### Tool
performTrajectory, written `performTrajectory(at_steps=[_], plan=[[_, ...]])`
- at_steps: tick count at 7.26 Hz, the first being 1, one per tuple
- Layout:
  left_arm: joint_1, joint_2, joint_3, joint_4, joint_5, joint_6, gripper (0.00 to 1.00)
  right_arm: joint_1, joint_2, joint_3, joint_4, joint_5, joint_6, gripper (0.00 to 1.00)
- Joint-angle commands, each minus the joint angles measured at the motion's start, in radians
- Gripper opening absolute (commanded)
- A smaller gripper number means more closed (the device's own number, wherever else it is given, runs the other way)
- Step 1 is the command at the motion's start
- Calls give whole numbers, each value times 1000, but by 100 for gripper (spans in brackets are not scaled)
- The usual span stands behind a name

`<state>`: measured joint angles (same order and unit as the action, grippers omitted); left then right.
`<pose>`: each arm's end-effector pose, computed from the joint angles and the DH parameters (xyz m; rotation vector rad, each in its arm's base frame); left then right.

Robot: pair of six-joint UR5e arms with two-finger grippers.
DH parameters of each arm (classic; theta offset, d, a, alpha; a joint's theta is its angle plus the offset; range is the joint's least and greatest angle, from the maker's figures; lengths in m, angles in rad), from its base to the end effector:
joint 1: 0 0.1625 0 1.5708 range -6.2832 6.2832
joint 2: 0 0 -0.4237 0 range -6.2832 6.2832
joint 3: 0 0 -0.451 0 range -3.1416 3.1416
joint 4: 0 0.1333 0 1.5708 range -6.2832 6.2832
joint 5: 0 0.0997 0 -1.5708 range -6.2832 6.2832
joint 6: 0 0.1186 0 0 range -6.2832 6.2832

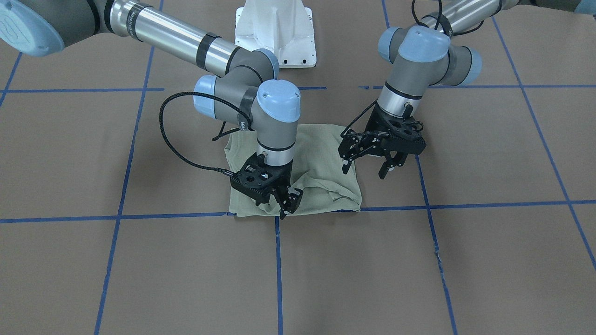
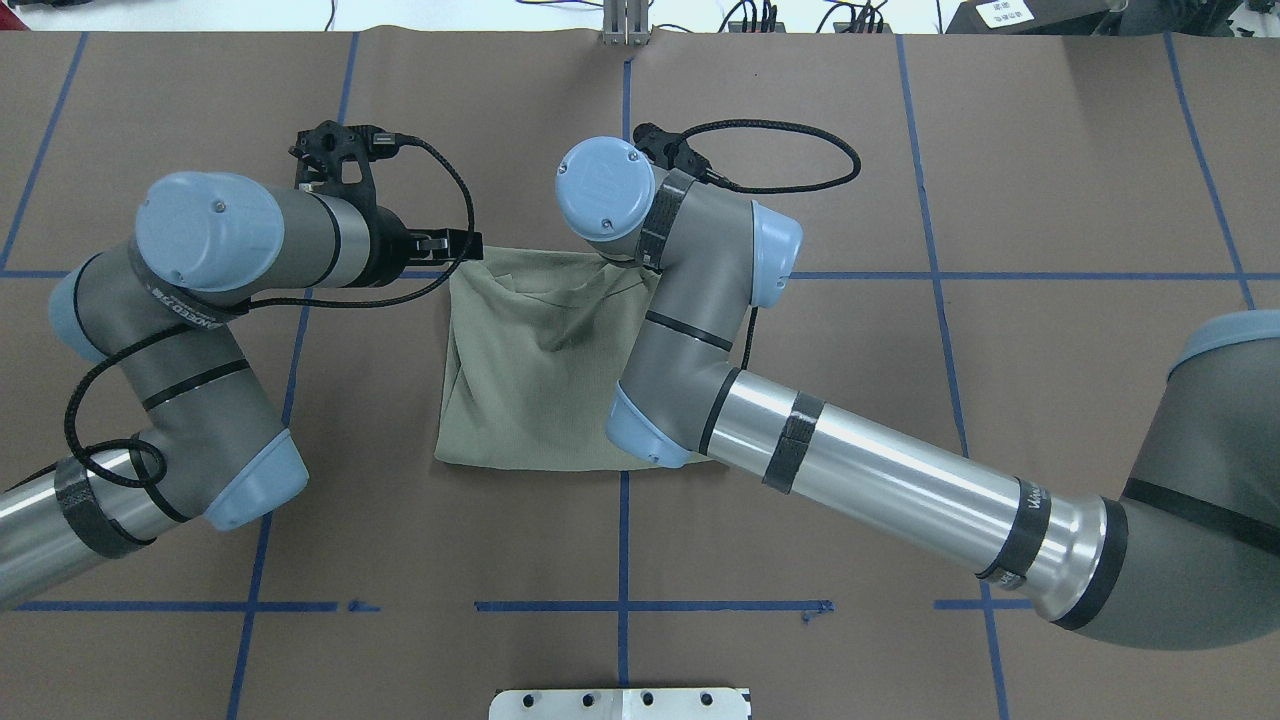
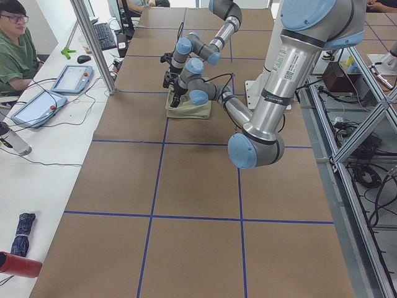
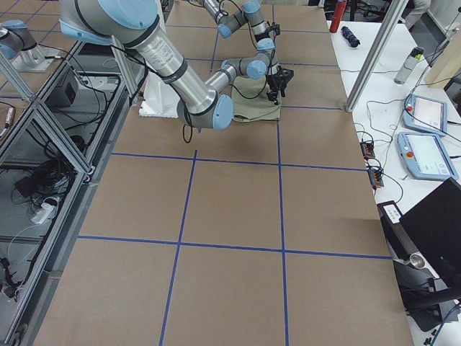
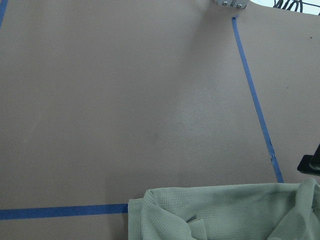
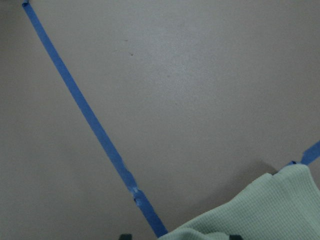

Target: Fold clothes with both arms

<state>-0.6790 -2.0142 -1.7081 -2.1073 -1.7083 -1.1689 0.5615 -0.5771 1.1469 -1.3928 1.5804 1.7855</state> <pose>0.4776 -0.5358 0.2597 0.4690 1.0208 -0.1706 -0.6818 -0.5850 0.1695 0.1229 -0.7561 0.7354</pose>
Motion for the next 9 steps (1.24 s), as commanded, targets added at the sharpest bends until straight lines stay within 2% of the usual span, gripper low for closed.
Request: performTrajectory(at_steps=[1,3,6,9], plan=[[-1,6,-4,0,-1,0,100,-9,-4,-1,2,-2,20,50],[1,8,-4,0,1,-2,100,-8,-4,-1,2,-3,26,0],[-1,9,-4,0,-1,-2,100,0,6,2,2,-8,26,0],[1,9,-4,0,1,-3,100,34,3,1,-101,-52,14,0]])
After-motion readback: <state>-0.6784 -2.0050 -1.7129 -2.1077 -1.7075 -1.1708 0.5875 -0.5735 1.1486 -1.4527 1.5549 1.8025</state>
